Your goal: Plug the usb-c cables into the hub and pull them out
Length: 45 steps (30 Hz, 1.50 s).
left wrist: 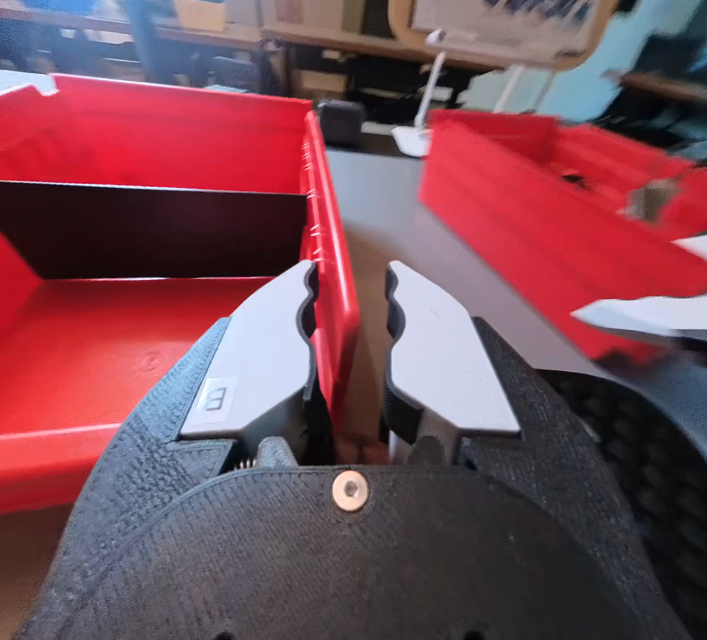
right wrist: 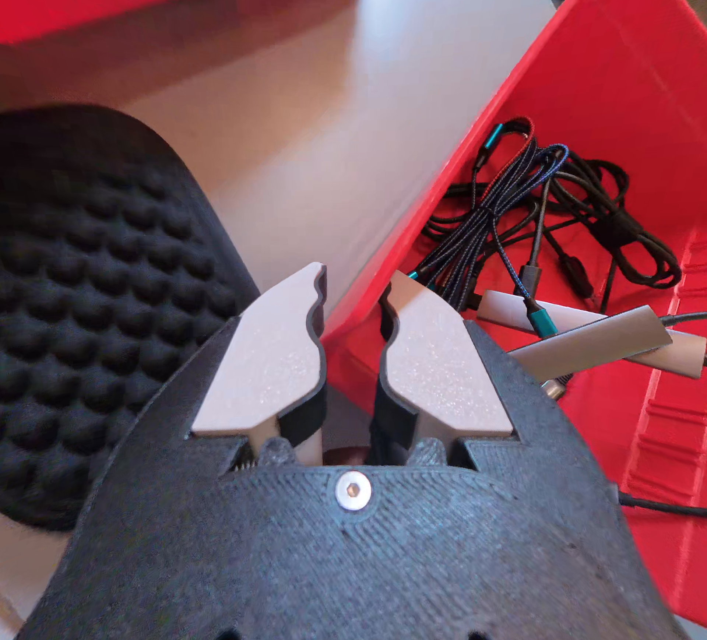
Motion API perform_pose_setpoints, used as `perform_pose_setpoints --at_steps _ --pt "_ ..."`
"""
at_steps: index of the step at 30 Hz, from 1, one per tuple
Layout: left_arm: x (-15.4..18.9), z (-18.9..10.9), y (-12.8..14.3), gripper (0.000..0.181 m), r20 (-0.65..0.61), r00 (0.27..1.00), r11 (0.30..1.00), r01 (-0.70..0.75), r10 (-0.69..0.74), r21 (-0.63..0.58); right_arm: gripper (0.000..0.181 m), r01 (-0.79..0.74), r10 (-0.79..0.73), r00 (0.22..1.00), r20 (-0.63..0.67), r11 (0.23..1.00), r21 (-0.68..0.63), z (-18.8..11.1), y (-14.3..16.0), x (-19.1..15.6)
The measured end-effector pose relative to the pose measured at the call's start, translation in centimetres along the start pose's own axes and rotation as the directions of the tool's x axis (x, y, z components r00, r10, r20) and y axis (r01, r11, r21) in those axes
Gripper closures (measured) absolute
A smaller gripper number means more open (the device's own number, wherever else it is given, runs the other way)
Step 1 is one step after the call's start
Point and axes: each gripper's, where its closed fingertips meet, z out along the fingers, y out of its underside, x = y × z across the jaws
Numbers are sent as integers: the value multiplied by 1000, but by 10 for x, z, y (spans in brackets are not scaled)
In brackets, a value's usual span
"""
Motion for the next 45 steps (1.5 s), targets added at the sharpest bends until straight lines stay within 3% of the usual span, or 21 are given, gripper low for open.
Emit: perform_pose_setpoints --at_steps 3,6,8,12,15,19,21,23,26,29,31,33,38,41,45 --pt "-1 -16 -26 143 -31 999 994 -28 32 107 155 31 -34 997 65 998 47 17 -29 -18" --pt "-39 -46 -61 143 121 988 964 -123 96 237 152 20 -33 993 113 993 117 36 -56 -27" --pt "-82 -68 -72 142 263 960 953 -161 92 256 150 -30 3 989 146 982 186 43 -72 -31" --pt "-171 -91 -48 130 472 879 983 -137 62 125 145 -147 74 967 243 944 297 42 -92 -45" --pt "-198 -78 -16 128 433 899 997 -69 68 -13 137 -191 95 961 261 909 372 36 -100 -51" --pt "-210 -62 -5 171 357 931 997 -59 74 -52 139 -275 129 955 267 718 640 -18 -130 -56" --pt "-207 -63 -5 175 294 954 997 -47 62 -57 138 -293 85 943 322 671 681 -33 -135 -80" --pt "-201 -69 -1 176 287 957 996 -10 35 -90 131 -269 50 941 334 709 652 -26 -133 -101" --pt "-189 -86 6 175 376 916 978 -71 141 -195 119 -209 38 953 301 802 560 -3 -128 -114" --pt "-182 -90 6 173 422 880 965 -130 218 -227 120 -192 50 954 297 858 475 12 -124 -118" --pt "-182 -87 5 156 427 874 964 -150 233 -220 120 -189 58 955 292 874 447 18 -125 -119" --pt "-178 -81 7 147 394 896 969 -126 203 -212 123 -201 75 954 289 877 436 22 -128 -118" --pt "-179 -72 8 145 373 900 968 -161 224 -192 129 -139 23 957 288 912 387 39 -131 -128" --pt "-179 -67 13 145 362 908 971 -150 211 -188 141 -106 24 977 211 917 385 44 -131 -123" --pt "-182 -72 8 166 397 902 983 -128 170 -131 157 -24 1 998 62 927 374 48 -129 -114"
